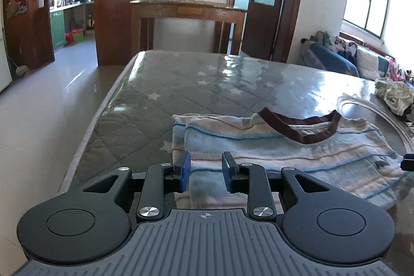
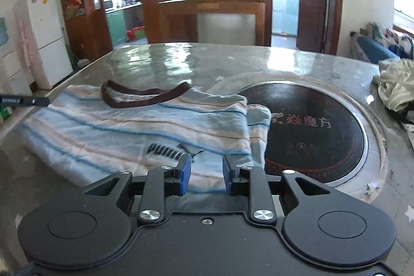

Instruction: Fold clothes

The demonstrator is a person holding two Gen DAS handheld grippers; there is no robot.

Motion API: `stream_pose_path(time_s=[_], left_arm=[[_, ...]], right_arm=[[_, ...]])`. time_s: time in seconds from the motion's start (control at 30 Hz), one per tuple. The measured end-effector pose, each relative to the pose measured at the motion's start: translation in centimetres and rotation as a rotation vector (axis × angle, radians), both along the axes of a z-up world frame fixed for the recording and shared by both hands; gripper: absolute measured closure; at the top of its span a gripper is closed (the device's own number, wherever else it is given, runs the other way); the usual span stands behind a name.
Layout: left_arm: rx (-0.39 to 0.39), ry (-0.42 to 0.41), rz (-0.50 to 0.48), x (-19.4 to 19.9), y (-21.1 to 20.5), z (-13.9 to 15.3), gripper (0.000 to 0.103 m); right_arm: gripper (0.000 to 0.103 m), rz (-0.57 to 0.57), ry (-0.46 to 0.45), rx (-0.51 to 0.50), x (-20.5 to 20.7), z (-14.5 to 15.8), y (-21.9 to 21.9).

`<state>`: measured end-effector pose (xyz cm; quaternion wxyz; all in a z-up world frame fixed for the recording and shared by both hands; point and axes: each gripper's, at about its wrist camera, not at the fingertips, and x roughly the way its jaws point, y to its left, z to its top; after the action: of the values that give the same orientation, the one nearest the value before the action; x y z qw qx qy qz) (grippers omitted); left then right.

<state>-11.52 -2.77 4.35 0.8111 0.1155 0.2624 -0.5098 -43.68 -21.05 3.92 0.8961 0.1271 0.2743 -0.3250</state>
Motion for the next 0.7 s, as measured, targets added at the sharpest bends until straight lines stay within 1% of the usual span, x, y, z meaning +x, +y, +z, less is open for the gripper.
stream_pose_path(time_s=[0.1,0.17,0.23,0.33,0.43,0.53,0.6,0.7], left_arm=[[0.016,-0.009,0.008,-0.8,1.0,-0.4,0.076],[0.030,-0.009,0.015,-0.9,1.3,-0.7,0.076],[0.061,-0.010,0.038,-0.9,1.7,-1.5,0.076],[0.077,-0.003,0.059,-0.8,2.4,-2.2,0.070],[0.060,0.019,0.072,-0.6,3.2,-1.8,0.069],[0.032,0.030,0.073,-0.9,3.8,-1.1,0.070],[-0.005,0.041,0.057,-1.6,4.3,-0.2,0.070],[-0.038,0.042,0.006,-3.0,4.1,0.6,0.070]], right_arm=[[0.073,0.006,0.025,-0.016,-0.2,-0.5,0.8],[0.073,-0.001,0.031,-0.002,-0.5,-1.0,0.8],[0.073,-0.009,0.026,0.014,-0.8,-1.4,0.7],[0.072,-0.011,0.022,0.017,-1.1,-1.4,0.6],[0.070,-0.016,0.024,0.008,-1.2,-0.9,0.9],[0.065,-0.018,0.005,0.001,-1.3,-0.4,1.3],[0.062,-0.017,-0.001,-0.002,-1.1,-0.2,1.3],[0.061,-0.008,-0.005,-0.002,-0.8,-0.3,1.3]])
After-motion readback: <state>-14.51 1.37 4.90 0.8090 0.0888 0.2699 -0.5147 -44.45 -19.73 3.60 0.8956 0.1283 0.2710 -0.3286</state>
